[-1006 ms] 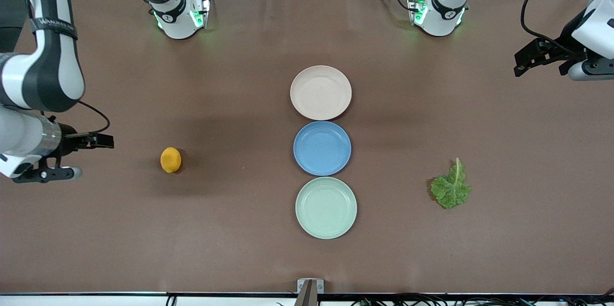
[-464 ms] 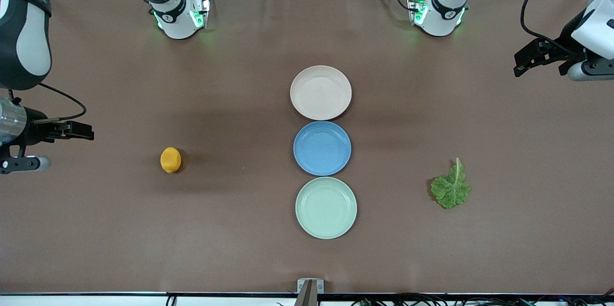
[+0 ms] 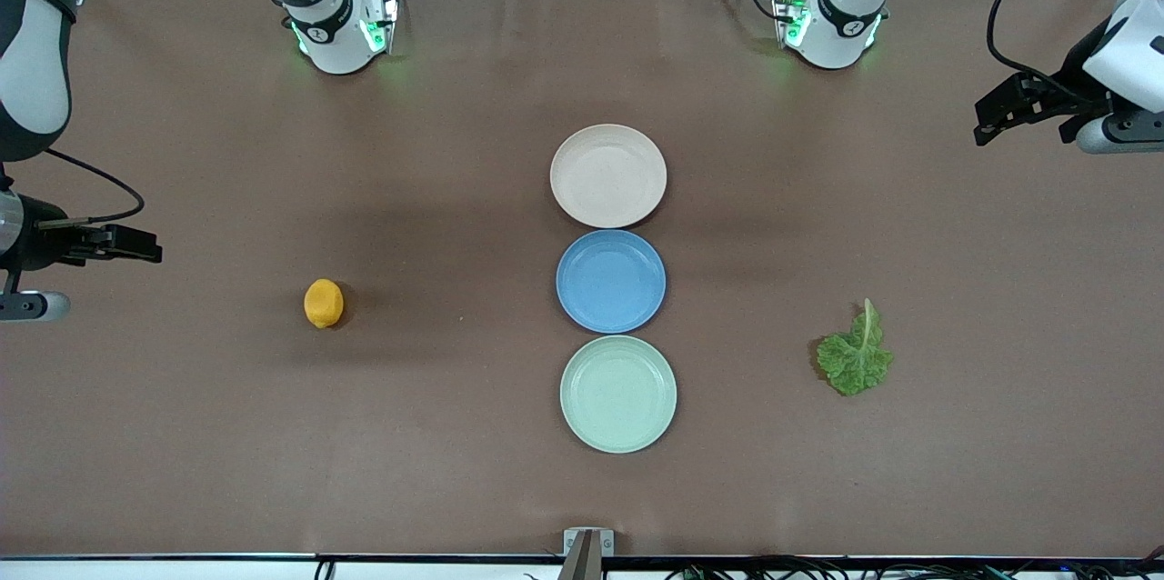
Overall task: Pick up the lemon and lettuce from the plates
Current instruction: 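Open the right gripper, release the lemon on the table, and withdraw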
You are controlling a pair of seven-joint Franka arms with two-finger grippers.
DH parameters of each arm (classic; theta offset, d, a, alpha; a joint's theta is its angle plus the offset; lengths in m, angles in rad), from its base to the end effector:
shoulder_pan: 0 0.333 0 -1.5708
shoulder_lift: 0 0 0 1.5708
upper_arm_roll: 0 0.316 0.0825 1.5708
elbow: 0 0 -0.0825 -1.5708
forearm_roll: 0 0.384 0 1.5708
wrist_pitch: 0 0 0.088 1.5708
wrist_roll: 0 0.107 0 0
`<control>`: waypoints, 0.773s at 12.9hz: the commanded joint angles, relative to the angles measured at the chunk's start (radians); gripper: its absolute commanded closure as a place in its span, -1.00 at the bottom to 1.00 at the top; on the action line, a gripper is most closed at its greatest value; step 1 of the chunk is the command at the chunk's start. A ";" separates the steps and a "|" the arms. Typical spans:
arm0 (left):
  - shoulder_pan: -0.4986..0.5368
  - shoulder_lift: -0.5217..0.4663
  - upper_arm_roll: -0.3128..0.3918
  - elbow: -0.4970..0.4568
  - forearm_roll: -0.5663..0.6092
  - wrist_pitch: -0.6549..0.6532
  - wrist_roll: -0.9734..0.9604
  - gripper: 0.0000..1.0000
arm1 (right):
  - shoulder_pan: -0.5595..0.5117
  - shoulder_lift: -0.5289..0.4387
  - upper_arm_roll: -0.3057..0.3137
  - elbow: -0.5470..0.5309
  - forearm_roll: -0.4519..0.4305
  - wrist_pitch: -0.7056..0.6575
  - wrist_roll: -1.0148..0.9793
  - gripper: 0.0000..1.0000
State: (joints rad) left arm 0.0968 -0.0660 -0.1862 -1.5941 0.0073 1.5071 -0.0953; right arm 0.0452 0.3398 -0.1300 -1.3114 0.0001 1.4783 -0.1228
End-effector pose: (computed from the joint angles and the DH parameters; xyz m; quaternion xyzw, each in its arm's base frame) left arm 0.5253 -0.0499 0.6431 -0.9999 -0.0034 0.0101 0.0107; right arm 0.6390 -0.0408 0.5358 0.9959 0.0208 -0.0867 0.0129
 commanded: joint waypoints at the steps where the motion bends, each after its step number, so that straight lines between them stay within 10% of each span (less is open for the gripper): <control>1: 0.007 -0.012 -0.001 0.000 -0.013 0.001 0.016 -1.00 | -0.019 -0.037 0.010 -0.017 0.015 -0.038 0.017 -1.00; 10: 0.007 -0.008 -0.001 0.000 -0.012 0.002 0.014 -1.00 | -0.051 -0.225 0.018 -0.233 0.017 0.036 0.017 -1.00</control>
State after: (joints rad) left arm 0.0968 -0.0660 -0.1862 -1.5940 0.0073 1.5071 -0.0949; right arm 0.0026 0.1838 -0.1268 -1.4530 0.0026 1.4771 -0.1185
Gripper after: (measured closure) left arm 0.000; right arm 0.000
